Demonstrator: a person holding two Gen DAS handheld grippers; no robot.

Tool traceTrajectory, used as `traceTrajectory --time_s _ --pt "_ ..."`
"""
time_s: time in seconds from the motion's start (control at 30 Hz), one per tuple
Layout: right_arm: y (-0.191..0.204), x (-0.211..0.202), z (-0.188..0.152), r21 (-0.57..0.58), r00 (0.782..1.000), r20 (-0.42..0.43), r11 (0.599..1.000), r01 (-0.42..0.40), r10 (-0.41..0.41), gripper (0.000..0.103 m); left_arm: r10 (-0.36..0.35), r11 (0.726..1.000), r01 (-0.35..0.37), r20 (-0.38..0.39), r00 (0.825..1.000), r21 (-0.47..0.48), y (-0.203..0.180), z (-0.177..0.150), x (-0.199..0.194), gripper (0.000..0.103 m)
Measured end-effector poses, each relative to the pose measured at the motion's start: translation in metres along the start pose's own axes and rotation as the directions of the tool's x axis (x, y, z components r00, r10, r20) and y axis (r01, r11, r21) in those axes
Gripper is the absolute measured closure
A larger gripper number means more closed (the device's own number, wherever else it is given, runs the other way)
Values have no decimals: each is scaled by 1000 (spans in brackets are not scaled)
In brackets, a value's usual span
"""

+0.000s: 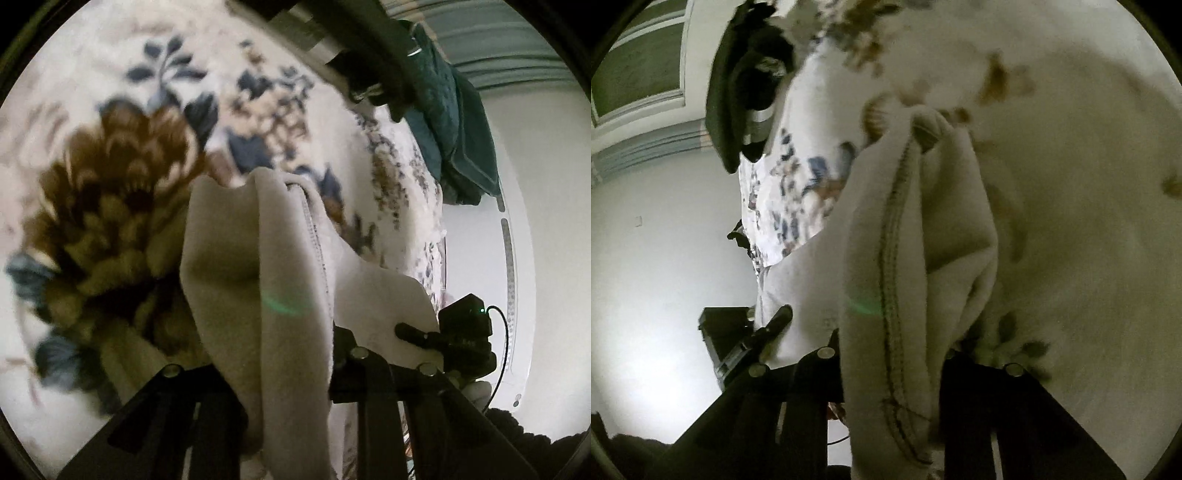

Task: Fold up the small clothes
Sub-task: 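Lift the folded shirt with both grippers and lay it on the black garment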

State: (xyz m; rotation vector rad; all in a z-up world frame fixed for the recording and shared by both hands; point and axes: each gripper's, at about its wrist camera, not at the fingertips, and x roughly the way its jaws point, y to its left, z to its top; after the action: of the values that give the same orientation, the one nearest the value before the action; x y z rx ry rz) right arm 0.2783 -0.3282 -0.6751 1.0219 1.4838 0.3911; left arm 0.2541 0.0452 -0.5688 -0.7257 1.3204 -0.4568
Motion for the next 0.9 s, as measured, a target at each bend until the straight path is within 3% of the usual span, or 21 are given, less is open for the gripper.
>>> traceTrajectory --time_s 0.17,0.33,0.53,0.7,0.8,0.9 --pt "59 -17 6 -50 1000 21 999 -14 15 84 -5 1000 5 39 999 8 -25 31 -42 87" --pt "133 -36 42 -135 998 63 991 -8 17 84 -1 999 -4 93 996 52 -59 102 -70 87" --pt "219 -40 136 -211 988 150 977 10 22 84 6 992 -29 182 983 124 -96 222 -74 86" --pt "274 -16 242 -243 979 205 969 46 5 84 44 980 -87 233 971 177 -105 334 -58 86" --pt "294 7 296 -249 975 220 965 85 -29 84 76 974 -123 235 969 192 -95 380 -42 85" --pt "305 31 329 -247 969 229 957 154 -97 84 168 960 -204 189 968 192 -79 417 -13 82"
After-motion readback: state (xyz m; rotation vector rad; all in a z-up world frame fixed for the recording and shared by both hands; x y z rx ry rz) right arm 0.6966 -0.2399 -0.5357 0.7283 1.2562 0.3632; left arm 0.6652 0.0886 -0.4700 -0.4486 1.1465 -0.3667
